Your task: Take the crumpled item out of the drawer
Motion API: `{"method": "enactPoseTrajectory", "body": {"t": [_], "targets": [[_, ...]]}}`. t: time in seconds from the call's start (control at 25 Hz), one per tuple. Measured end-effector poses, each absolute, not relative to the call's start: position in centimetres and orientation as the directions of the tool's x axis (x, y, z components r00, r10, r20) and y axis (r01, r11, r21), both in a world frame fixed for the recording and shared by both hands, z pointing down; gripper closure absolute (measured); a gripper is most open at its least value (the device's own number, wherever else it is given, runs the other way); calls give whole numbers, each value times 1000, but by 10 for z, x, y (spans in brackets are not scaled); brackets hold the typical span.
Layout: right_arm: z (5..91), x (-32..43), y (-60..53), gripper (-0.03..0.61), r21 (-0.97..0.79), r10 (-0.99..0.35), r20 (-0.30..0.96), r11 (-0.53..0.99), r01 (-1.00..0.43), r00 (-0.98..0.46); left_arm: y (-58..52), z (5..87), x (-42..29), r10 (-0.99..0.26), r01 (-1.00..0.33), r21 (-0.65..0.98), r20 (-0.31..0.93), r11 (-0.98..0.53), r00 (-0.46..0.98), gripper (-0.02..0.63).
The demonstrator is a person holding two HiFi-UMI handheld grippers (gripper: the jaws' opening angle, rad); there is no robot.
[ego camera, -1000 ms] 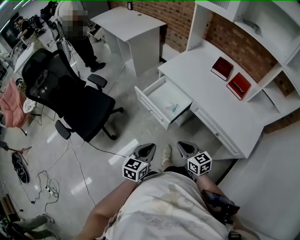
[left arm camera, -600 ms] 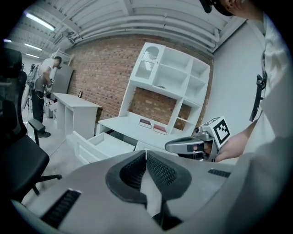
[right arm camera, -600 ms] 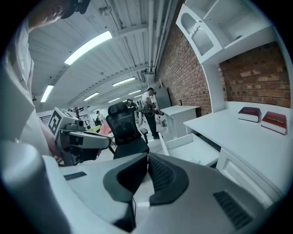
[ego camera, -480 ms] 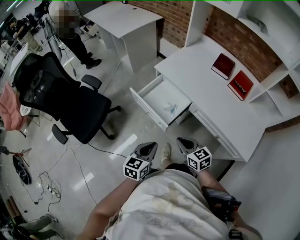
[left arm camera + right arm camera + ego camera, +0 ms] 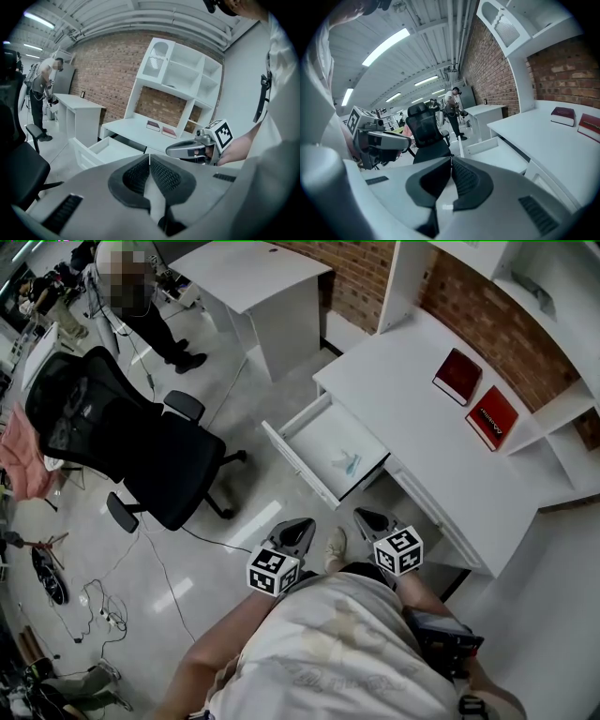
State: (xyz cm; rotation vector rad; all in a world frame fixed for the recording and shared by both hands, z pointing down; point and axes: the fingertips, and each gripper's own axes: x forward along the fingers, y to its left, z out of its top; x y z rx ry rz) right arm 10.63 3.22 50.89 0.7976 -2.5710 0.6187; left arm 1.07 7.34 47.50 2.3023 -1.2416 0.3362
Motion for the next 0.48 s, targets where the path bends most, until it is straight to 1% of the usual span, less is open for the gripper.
{"method": "enactPoseTrajectory", "body": {"t": [0.48], "targets": [[507, 86, -32, 554, -301, -362, 452, 798, -522, -815, 24, 467, -5, -761, -885, 269, 453, -381, 465, 586]]}}
